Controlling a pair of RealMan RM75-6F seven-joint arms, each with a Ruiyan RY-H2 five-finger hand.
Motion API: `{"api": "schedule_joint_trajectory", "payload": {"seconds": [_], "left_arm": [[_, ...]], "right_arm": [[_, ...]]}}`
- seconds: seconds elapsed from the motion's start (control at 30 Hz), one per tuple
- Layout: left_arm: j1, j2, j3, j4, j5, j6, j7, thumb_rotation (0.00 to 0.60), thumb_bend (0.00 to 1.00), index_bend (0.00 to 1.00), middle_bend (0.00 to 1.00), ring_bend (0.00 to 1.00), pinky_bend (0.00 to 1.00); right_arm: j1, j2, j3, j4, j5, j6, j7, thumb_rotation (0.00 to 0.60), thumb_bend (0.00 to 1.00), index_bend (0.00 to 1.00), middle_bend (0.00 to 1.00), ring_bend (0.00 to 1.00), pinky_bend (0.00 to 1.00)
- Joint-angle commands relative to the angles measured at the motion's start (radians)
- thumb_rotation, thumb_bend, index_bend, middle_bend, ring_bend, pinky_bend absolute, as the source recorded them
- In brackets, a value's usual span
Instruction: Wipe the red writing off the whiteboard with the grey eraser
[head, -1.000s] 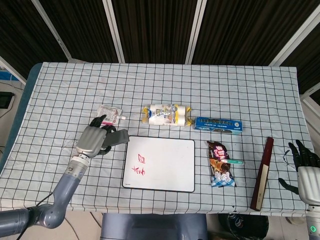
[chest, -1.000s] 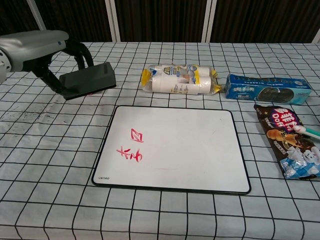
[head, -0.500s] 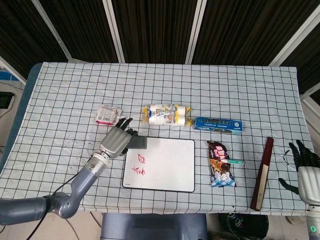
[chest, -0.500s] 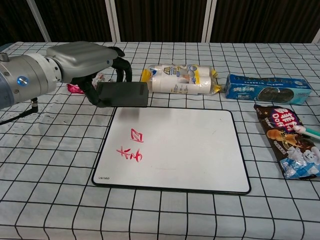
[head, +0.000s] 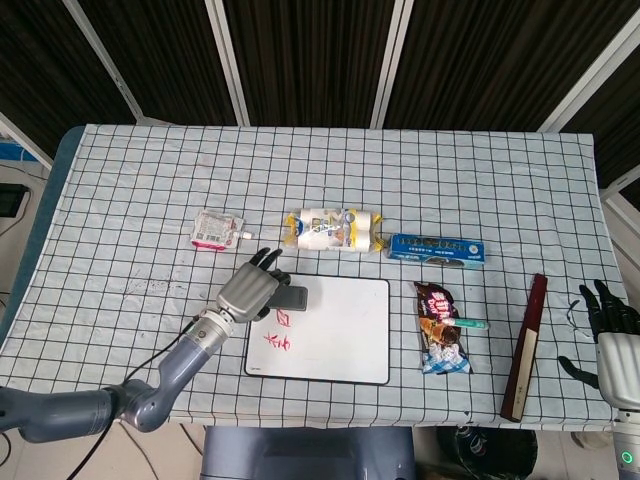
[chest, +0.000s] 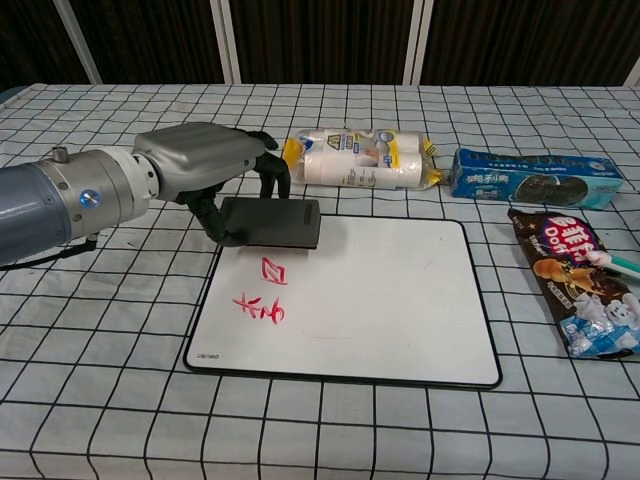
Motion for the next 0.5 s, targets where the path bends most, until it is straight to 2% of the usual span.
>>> {"api": "schedule_joint_trajectory", "payload": {"seconds": [0.03,0.5], "left_arm": [[-0.002,-0.012,0.011,0.014,0.009,-0.002,-0.001,0.600,0.35,0.37,0.44,0.00,0.08],[-0.003,-0.034,0.038,0.049,0.027,-0.018,-0.028,0.600,0.35,0.37,0.44,0.00,0.08]], "right_arm": [[0.000,0.000,0.000,0.000,0.000,0.000,0.001,0.600,0.07,0.00,0.02,0.13,0.19],[0.000,0.002,0.000,0.001,-0.001,-0.001,0.004,0.600,0.07,0.00,0.02,0.13,0.19]]}}
